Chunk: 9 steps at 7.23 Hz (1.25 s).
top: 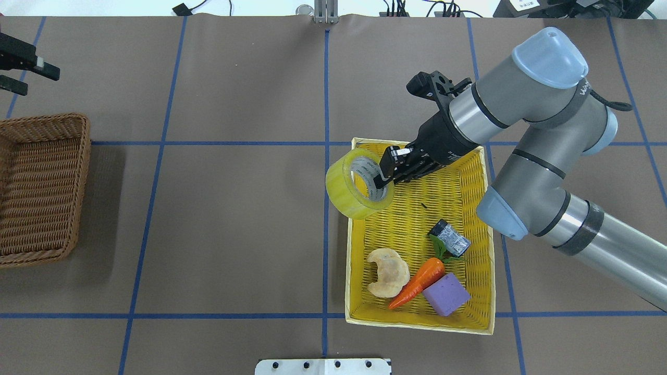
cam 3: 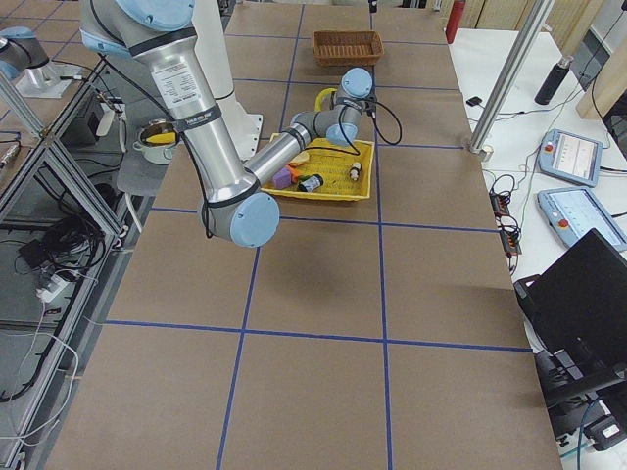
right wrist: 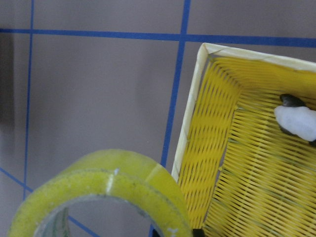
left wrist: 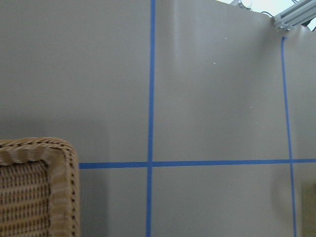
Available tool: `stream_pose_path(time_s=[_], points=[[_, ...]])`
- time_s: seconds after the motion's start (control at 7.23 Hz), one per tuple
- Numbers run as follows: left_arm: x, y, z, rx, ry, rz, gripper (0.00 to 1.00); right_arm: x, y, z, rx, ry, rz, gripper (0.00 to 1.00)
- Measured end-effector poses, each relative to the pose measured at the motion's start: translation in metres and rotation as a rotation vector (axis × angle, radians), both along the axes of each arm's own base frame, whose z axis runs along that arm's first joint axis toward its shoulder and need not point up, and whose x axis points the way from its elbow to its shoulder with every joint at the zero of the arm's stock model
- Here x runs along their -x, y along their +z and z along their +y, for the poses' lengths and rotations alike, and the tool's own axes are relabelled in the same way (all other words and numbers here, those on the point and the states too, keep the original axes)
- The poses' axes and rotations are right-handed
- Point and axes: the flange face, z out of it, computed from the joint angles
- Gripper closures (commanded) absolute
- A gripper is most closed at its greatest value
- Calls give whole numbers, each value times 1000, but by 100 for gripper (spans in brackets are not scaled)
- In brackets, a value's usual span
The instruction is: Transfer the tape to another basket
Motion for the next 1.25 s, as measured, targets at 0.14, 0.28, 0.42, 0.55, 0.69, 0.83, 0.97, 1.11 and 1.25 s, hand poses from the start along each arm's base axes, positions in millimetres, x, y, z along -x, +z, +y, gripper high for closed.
stream_pose_path(time_s=[0.14,0.28,0.42,0.55,0.69,0.83,0.97,1.11,1.25], points=[[-11,-10,-5,-10,8,13,2,-3,-9,10,-22,-7,-69,100],[-20,-22,-10,-26,18,22,2,-5,-17,22,-6,5,-143,100],[-32,-35,-12,-38,34,34,2,-3,-22,32,22,35,-212,100],[-45,-51,-10,-28,44,65,2,6,-25,42,45,72,-268,100],[-57,-69,-3,-4,43,123,2,18,-29,53,75,112,-322,100],[-67,-83,9,28,38,199,2,28,-31,65,114,149,-387,100],[-78,-95,21,45,38,273,2,40,-30,75,147,177,-447,100],[-96,-104,37,45,39,357,2,51,-29,83,166,195,-489,100],[-120,-113,57,61,29,476,2,59,-32,88,180,208,-519,100]])
